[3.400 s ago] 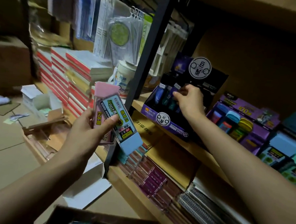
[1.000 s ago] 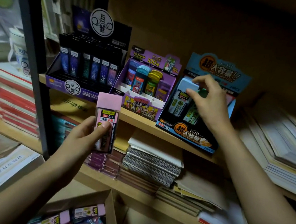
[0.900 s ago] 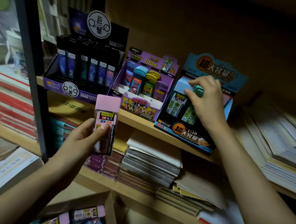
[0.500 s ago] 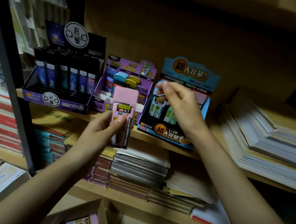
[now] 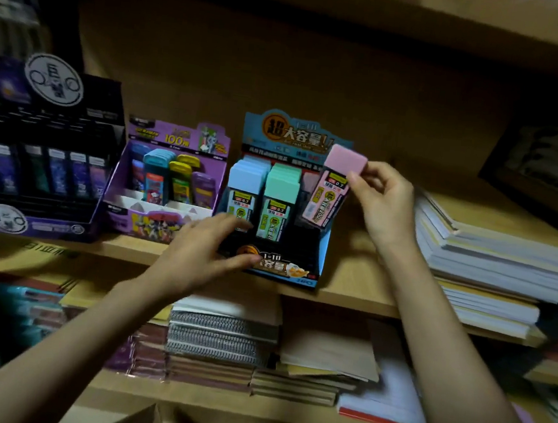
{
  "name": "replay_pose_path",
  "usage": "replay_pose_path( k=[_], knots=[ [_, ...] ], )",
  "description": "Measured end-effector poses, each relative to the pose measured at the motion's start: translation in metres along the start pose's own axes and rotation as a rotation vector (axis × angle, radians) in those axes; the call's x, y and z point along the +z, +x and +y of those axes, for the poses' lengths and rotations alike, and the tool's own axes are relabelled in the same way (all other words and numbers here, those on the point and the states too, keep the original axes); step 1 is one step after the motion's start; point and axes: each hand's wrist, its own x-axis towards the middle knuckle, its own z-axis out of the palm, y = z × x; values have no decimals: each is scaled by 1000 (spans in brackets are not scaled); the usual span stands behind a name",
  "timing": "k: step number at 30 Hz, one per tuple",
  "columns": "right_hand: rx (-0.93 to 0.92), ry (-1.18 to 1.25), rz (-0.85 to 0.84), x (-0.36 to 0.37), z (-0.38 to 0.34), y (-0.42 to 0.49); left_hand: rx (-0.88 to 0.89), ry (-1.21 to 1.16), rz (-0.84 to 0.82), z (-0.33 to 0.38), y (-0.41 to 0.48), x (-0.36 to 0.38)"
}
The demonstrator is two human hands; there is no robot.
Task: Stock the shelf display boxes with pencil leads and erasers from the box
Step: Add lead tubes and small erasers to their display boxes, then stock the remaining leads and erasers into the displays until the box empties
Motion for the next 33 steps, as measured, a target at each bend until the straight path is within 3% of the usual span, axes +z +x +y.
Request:
replay_pose_path(
  k=[2,5,14,18,21,26,30,33],
  knots=[
    [-15,-56,-15,2,14,1,60,226,25,-6,-2,10],
    [-73,-133,-105,10,31,0,93,326,86,-8,-3,20],
    [-76,-176,-173,13,52,2,95,290,110,-12,-5,25],
    [-248,-430,-56,21,60,1,109,292,121,-15,-5,26],
    [-243,-594,-13,20,63,6,116,311,106,-15,-3,25],
    [-137,-594,-95,11,55,14,169,262,109,-10,-10,14],
    [-173,-606,-135,11,34,2,172,231,115,-5,-35,-9],
    [-240,-550,-331,19,8,-21,114,139,22,-14,-72,-24]
  ],
)
